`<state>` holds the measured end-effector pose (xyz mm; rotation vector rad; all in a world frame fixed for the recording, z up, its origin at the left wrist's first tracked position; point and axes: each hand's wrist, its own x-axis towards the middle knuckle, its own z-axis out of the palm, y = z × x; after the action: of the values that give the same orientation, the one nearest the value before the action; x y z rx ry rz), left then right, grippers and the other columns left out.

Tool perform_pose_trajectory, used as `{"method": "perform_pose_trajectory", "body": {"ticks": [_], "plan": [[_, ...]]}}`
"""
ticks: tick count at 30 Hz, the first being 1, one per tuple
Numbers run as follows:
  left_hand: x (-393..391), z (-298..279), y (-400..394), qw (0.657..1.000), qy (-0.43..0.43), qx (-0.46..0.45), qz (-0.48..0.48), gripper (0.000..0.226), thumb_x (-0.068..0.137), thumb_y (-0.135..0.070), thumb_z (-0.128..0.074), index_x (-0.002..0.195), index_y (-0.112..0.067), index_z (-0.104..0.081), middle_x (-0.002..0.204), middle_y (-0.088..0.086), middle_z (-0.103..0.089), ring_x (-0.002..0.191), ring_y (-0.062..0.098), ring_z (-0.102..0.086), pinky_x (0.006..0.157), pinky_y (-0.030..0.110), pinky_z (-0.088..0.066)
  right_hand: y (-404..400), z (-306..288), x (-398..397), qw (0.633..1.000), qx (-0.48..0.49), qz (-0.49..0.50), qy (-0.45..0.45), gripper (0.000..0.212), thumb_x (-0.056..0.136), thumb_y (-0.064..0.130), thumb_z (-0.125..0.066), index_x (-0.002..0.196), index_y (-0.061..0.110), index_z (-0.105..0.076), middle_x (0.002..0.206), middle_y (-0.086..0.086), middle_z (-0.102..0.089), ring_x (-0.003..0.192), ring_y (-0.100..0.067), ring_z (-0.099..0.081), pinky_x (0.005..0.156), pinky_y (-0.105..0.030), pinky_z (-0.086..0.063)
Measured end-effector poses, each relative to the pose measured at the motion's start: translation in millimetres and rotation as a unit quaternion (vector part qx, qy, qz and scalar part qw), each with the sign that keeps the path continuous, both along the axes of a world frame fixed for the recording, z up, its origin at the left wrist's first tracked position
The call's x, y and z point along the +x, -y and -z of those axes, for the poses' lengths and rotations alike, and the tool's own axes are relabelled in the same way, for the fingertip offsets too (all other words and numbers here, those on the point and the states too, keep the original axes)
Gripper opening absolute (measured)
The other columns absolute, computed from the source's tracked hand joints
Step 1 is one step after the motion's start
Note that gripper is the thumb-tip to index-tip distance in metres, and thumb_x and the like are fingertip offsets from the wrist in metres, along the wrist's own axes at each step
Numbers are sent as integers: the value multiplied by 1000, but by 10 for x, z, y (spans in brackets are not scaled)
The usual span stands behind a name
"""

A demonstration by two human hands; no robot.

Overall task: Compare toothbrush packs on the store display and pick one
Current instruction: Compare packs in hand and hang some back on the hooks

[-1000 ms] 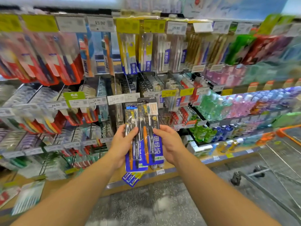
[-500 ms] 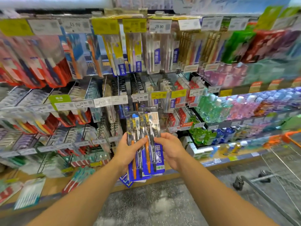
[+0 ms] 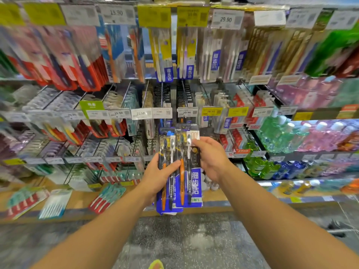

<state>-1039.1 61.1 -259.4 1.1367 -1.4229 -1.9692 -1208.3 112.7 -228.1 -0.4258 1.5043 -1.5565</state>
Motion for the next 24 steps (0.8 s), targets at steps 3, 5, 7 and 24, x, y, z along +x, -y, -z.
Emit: {"method": "perform_pose_trajectory", "body": {"ticks": [3,5,7,24], "plan": [[-22,16,91,1000,6,0,11,39,90,-31,-78,121,-31,-53,100,13,-81,90,37,-79,86,60,-61,106,-22,-21,1000,4,8,-16,3,99,15,-66,101,14,-67,101,-11,-77,89,-26,-74,88,-53,-62],[-41,61,157,1000,15,0,15,40,89,-33,-79,119,-35,-52,99,12,-81,89,37,-79,86,60,-61,187,-2,-53,1000,10,18,-22,4,99,14,-66,103,14,-67,104,-13,-77,86,-25,-75,78,-46,-64],[-52,118,228,1000,20,6,21,48,88,-34,-80,125,-34,-49,102,12,-80,88,37,-79,86,60,-61,279,29,-79,999,20,28,-21,6,99,16,-67,104,13,-68,107,-16,-78,87,-28,-75,76,-46,-65],[-173,687,949,999,28,19,39,40,91,-25,-77,122,-36,-54,102,7,-81,88,33,-79,90,58,-60,1045,540,-219,998,56,14,6,27,104,18,-58,128,8,-60,110,-18,-77,96,-36,-77,82,-56,-63]]}}
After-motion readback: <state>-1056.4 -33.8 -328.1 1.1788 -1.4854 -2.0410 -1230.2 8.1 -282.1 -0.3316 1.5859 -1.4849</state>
